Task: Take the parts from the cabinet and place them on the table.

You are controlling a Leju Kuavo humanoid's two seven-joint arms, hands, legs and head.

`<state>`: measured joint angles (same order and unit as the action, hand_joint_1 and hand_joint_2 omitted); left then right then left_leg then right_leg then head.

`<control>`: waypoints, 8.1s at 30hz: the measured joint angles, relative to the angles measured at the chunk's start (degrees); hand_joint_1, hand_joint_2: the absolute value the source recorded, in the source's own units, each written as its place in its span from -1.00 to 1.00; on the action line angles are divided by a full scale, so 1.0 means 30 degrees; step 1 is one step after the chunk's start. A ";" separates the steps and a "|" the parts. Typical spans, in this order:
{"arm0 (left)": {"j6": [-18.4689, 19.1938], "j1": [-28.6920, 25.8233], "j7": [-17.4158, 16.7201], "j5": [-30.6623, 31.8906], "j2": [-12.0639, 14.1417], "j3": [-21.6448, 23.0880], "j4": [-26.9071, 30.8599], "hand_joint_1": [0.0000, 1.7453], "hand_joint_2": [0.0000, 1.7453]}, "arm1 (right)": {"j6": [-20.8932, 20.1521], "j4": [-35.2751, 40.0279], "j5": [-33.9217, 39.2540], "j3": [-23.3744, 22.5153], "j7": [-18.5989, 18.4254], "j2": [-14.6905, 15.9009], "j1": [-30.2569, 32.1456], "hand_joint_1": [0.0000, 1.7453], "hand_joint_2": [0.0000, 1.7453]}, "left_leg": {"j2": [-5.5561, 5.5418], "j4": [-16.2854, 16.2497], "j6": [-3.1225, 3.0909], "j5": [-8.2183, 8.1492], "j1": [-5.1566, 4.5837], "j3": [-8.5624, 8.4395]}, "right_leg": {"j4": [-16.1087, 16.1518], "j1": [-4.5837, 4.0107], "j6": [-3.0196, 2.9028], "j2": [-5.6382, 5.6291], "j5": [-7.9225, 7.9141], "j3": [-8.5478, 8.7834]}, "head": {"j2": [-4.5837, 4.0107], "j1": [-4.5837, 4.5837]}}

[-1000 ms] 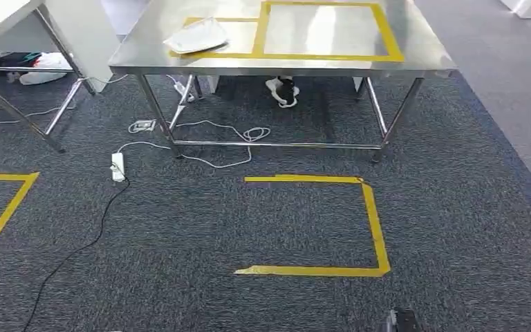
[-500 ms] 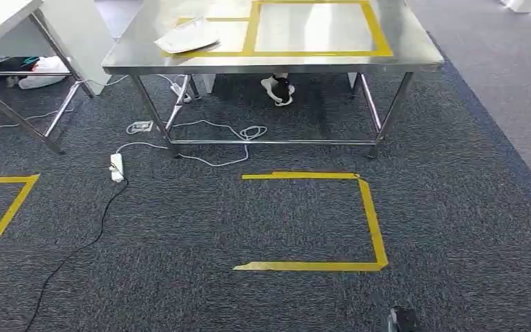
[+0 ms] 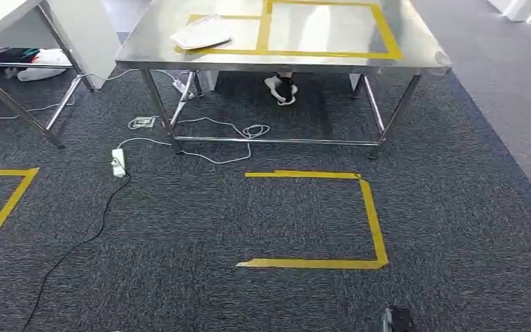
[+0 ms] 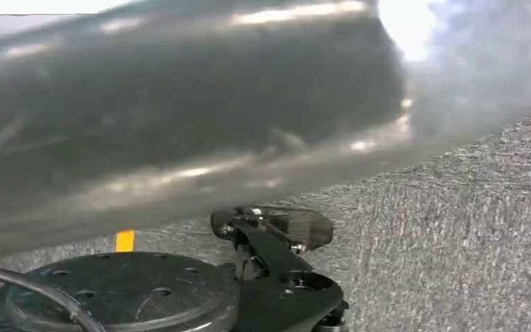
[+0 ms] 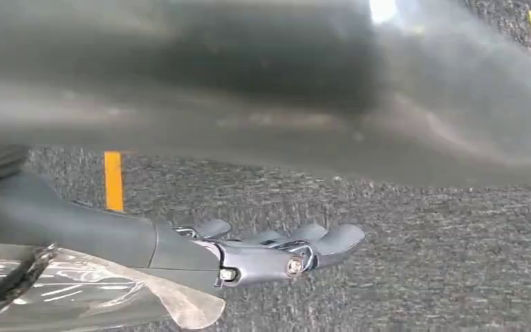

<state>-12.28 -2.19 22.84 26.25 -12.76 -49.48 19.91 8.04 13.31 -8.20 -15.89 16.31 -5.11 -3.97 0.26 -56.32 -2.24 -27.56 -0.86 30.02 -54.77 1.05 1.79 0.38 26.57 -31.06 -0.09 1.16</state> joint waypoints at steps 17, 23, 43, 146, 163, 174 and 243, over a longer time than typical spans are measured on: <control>0.0212 0.0110 -0.0248 0.1501 0.0000 -0.1494 0.0007 -1.00 -1.00 | 0.0218 0.0000 -0.0655 0.0007 -0.0175 -0.0248 0.0007 -1.00 -1.00 | 0.0002 -0.0143 -0.0186 0.0104 -0.0118 0.0305 | -0.0025 0.0088 0.0376 0.0005 -0.0216 -0.0052 | 0.0000 0.0022; 0.0270 0.0182 -0.0233 0.1764 -0.0008 -0.1800 0.0007 -1.00 -1.00 | 0.0233 0.0007 -0.0655 0.0007 -0.0197 -0.0291 0.0018 -1.00 -1.00 | -0.0174 0.0308 -0.0630 0.0608 0.0040 0.0386 | -0.3880 0.0109 0.0527 -0.0057 0.2390 -0.1795 | 0.0000 -0.0036; 0.0481 0.0225 -0.0226 0.2587 -0.0139 -0.2725 0.0007 -1.00 -1.00 | 0.0400 0.0022 -0.0889 -0.0007 -0.0226 -0.0364 0.0183 -1.00 -1.00 | -0.0152 -0.4136 0.0788 -0.0903 0.0332 0.2278 | -0.0357 0.0019 -0.0396 0.1131 0.1034 0.0834 | 0.0000 0.0211; 0.0991 0.0869 0.0124 0.6237 -0.0168 -0.5945 0.0000 -1.00 -1.00 | 0.1231 0.0124 -0.2244 -0.0168 -0.0095 -0.0474 0.0223 -1.00 -1.00 | -0.0240 -0.0238 -0.0030 0.0041 0.0165 0.0680 | -0.4901 -0.0130 0.0247 -0.0038 0.4085 -0.0921 | 0.0000 0.0080; 0.1020 0.0955 0.0138 0.6470 -0.0139 -0.6149 -0.0029 -1.00 -1.00 | 0.1282 0.0124 -0.2346 -0.0371 -0.0095 -0.0474 0.0431 -1.00 -1.00 | -0.0409 -0.5838 0.0991 -0.2554 0.0305 0.3364 | -0.0911 -0.0043 -0.0507 0.0147 0.1369 0.0365 | 0.0000 0.0248; 0.1028 0.0852 0.0168 0.6499 -0.0124 -0.6222 -0.0029 -1.00 -1.00 | 0.1289 0.0168 -0.2346 -0.0437 -0.0088 -0.0503 0.0198 -1.00 -1.00 | 0.0720 -0.0422 0.0054 0.0014 -0.0051 0.0769 | -0.0840 -0.0358 -0.0021 0.2543 0.2159 0.0926 | 0.0000 0.0299; 0.0882 0.0927 -0.0474 0.8036 -0.0088 -0.8117 -0.0058 -1.00 -1.00 | 0.1260 0.0189 -0.3045 -0.0561 -0.0284 -0.0831 0.0597 -1.00 -1.00 | -0.1467 -0.0547 0.0283 -0.0019 0.0296 0.0651 | -0.4532 0.0030 0.0140 -0.0185 0.2278 -0.1685 | 0.0000 0.0029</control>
<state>-9.64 0.59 21.42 50.36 -13.03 -73.83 19.74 11.82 13.88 -17.33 -17.57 15.45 -7.61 -2.17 -4.14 -57.96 -1.39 -27.62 0.03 31.97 -68.37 1.14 2.21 -0.18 33.40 -36.11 -0.09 1.25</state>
